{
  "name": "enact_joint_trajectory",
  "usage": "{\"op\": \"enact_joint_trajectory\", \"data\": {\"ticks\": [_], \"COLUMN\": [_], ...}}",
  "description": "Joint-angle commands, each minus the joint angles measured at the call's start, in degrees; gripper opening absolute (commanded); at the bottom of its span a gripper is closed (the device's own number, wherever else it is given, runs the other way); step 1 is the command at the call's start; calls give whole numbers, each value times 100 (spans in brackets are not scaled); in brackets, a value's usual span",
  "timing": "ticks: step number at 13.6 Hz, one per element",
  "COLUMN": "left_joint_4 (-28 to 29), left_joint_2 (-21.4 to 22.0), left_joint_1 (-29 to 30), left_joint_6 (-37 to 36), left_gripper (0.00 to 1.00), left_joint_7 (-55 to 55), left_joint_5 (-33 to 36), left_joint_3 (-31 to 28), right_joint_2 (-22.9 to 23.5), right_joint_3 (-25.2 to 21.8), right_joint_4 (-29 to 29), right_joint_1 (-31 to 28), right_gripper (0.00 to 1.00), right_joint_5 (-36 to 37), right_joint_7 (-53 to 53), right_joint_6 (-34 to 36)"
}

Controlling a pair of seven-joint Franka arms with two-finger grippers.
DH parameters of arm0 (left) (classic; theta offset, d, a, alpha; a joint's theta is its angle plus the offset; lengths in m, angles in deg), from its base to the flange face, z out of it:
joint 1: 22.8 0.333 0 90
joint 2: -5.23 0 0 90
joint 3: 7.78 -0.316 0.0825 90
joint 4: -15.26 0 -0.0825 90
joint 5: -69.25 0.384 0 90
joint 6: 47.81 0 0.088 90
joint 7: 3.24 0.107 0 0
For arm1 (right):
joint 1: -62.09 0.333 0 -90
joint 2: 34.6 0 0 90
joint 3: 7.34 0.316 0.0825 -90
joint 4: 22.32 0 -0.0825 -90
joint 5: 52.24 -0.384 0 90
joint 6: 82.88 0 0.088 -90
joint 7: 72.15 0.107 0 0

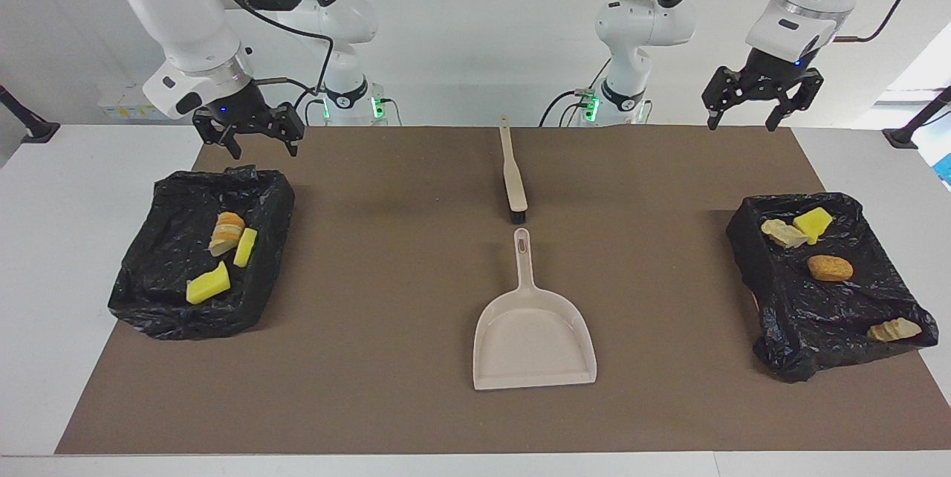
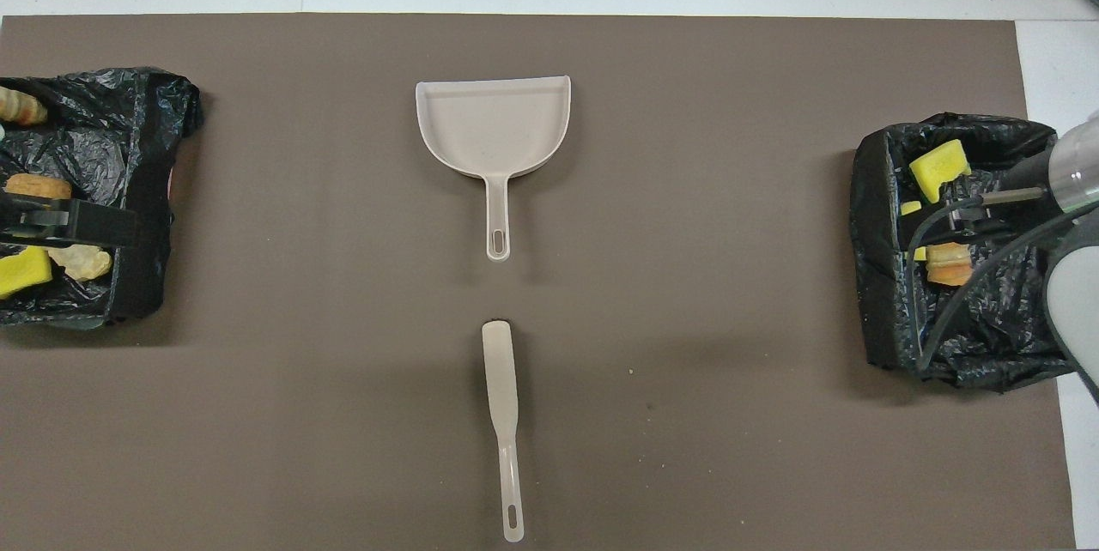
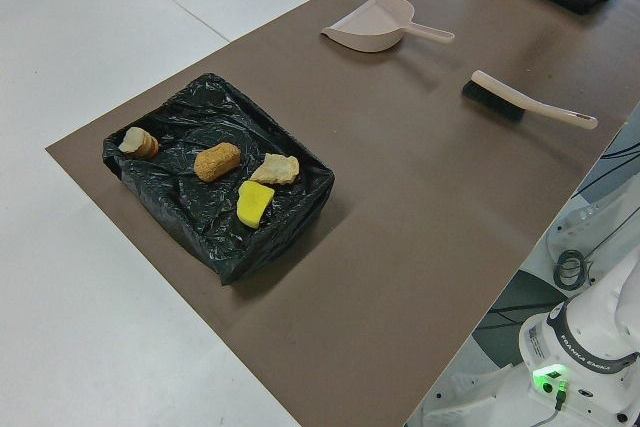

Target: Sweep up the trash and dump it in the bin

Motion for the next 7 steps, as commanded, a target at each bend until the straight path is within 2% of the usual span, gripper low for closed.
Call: {"op": "enact_joint_trajectory", "data": {"ticks": [1,4,7], "left_joint_4": [-279,-903,-1002], "left_joint_2": [-59,-490,-578], "left_joint_1": [117,302,311], "left_joint_6": [-306,-702,-702], "left_gripper": [100,100,100], "left_joint_7": [50,138,270], "left_joint_5": [-184,-378,-352], "left_joint_3": [16,-125,-160], "right_joint_2": [-131,-131,-131], "right_joint_3": [24,24,24], "right_joint_4": [144,144,144], "right_joint_1": [-56,-56,-56], "right_gripper": [100,100,100], "right_joint_5": [-107,-107,-107], "right_joint_7": [54,54,54], "right_joint_6": [-39,-39,-39]}}
